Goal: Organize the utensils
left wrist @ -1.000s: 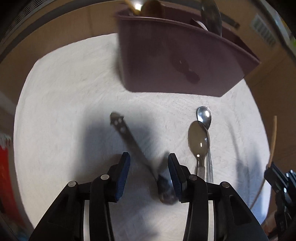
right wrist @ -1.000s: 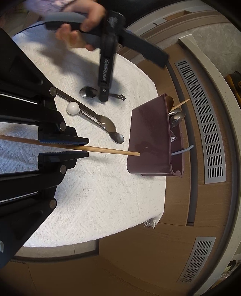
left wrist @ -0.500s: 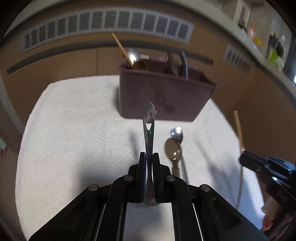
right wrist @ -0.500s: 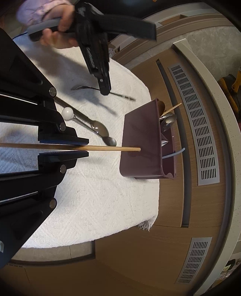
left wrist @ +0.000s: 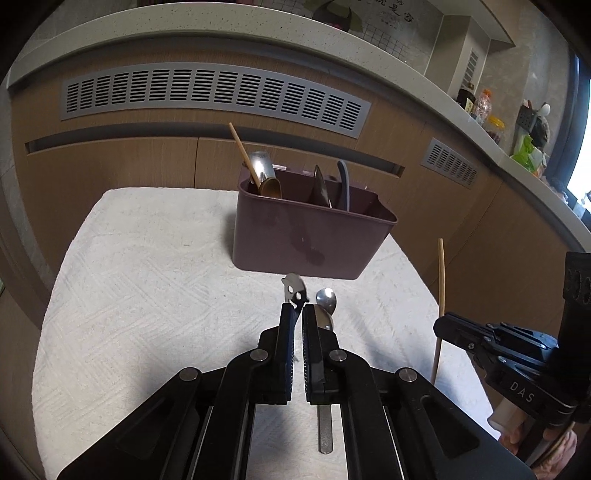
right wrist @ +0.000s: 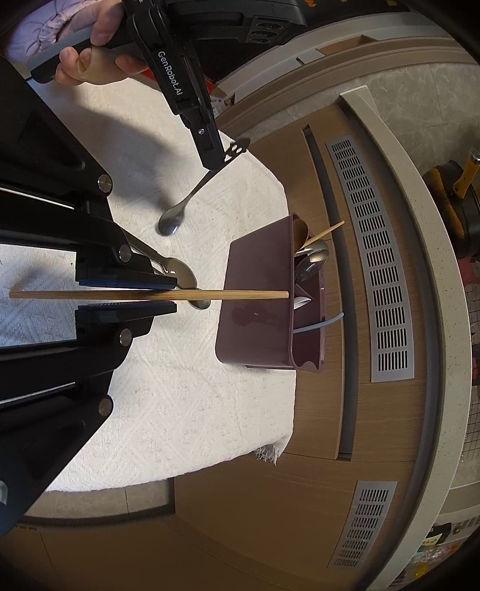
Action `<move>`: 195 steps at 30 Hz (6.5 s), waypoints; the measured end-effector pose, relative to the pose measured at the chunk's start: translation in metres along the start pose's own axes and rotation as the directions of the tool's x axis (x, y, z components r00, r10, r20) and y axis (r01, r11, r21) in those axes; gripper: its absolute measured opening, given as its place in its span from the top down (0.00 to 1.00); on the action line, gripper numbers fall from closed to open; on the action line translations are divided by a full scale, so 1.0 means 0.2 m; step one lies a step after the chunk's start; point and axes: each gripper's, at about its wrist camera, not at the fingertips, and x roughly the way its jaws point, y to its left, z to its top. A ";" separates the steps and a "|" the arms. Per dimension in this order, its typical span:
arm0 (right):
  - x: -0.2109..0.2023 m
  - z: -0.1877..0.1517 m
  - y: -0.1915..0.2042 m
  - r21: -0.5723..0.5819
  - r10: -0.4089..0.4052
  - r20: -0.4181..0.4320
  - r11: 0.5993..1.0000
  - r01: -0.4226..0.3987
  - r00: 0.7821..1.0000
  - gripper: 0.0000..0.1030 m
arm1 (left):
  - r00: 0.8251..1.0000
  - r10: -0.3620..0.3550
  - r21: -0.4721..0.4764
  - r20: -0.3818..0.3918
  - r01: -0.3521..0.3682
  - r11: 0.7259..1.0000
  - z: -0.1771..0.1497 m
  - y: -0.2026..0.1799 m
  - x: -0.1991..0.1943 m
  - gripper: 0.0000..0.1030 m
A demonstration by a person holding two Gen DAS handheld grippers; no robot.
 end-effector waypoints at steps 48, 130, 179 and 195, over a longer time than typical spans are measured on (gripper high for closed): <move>0.00 0.02 0.00 -0.010 -0.007 0.010 1.000 0.007 1.000 0.95 | 0.999 -0.052 -0.019 0.014 0.053 0.998 0.14 0.09 0.07 1.00; 0.50 -0.06 0.17 -0.054 -0.084 -0.220 0.996 0.074 0.972 0.64 | 0.949 0.210 -0.042 -0.236 -0.226 0.973 -0.26 0.31 0.11 0.25; -0.05 0.03 -0.27 0.017 -0.083 -0.004 0.996 0.083 0.997 0.76 | 0.863 0.201 0.302 -0.464 -0.059 0.952 0.07 -0.31 0.80 0.59; 0.39 -0.12 -0.12 0.076 -0.086 -0.206 0.992 0.104 0.975 0.64 | 0.963 0.105 0.169 -0.250 -0.063 0.984 -0.09 -0.06 0.32 0.67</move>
